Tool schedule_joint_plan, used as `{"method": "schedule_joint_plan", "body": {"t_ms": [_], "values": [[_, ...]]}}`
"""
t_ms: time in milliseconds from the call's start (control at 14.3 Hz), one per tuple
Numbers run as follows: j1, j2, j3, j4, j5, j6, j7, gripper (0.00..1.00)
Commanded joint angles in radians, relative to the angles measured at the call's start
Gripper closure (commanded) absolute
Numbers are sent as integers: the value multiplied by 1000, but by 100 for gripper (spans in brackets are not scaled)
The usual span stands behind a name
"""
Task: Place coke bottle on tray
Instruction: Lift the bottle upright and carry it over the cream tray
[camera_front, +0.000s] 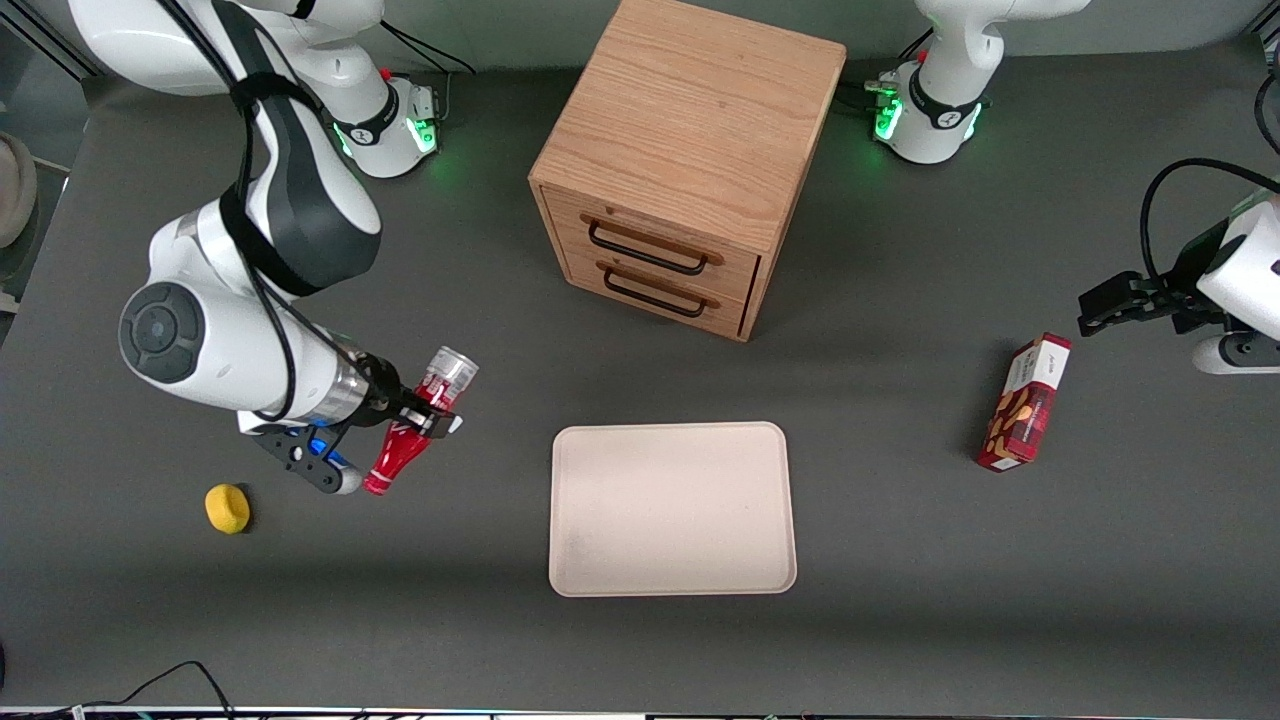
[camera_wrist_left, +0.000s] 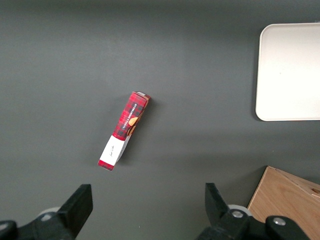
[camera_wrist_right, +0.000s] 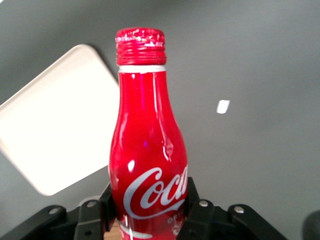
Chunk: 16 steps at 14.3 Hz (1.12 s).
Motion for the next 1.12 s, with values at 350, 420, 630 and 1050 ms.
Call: {"method": "schedule_joint_plan", "body": {"t_ms": [350, 420, 630, 1050], "values": [[52, 271, 71, 201, -17, 122, -167, 100], [58, 297, 77, 201, -21, 157, -185, 100], [66, 358, 87, 194, -75, 226, -280, 100], [101, 461, 98, 191, -176, 340, -402, 100]]}}
